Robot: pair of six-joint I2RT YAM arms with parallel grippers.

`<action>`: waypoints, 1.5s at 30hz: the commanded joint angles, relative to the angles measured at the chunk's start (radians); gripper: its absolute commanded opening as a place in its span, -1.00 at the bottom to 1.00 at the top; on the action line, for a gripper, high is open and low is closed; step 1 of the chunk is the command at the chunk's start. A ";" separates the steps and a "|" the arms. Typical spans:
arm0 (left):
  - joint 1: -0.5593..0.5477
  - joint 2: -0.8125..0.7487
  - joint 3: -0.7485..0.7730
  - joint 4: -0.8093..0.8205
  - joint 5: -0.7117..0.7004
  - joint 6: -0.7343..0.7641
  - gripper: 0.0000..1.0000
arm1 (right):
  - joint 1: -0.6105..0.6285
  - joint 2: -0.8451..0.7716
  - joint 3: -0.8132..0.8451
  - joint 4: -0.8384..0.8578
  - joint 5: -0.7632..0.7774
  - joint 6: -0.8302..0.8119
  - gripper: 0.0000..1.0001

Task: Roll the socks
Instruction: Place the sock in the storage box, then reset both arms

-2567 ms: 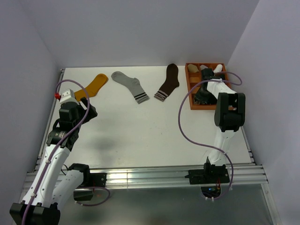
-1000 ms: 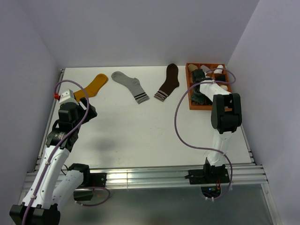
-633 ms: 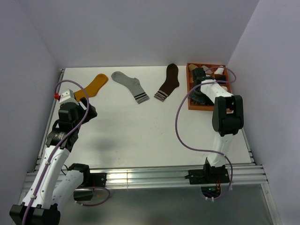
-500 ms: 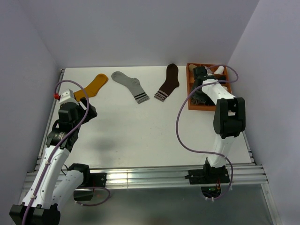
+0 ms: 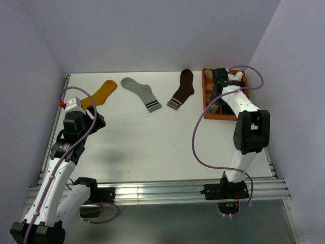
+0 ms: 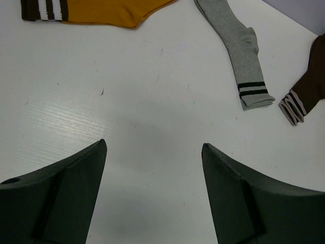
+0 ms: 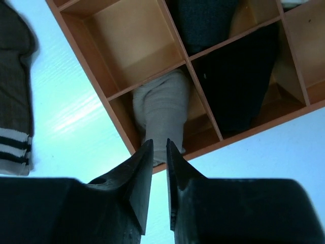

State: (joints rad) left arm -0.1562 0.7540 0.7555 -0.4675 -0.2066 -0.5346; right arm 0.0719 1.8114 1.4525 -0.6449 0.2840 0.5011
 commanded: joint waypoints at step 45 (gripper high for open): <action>-0.003 -0.064 0.404 -0.212 -0.180 0.013 0.65 | 0.005 -1.018 -0.095 -0.104 0.130 -0.088 0.36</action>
State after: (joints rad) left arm -0.1570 0.7166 1.0088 -0.6147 -0.3096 -0.5381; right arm 0.0742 0.8795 1.3506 -0.6750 0.3458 0.4248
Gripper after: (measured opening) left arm 0.819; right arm 0.665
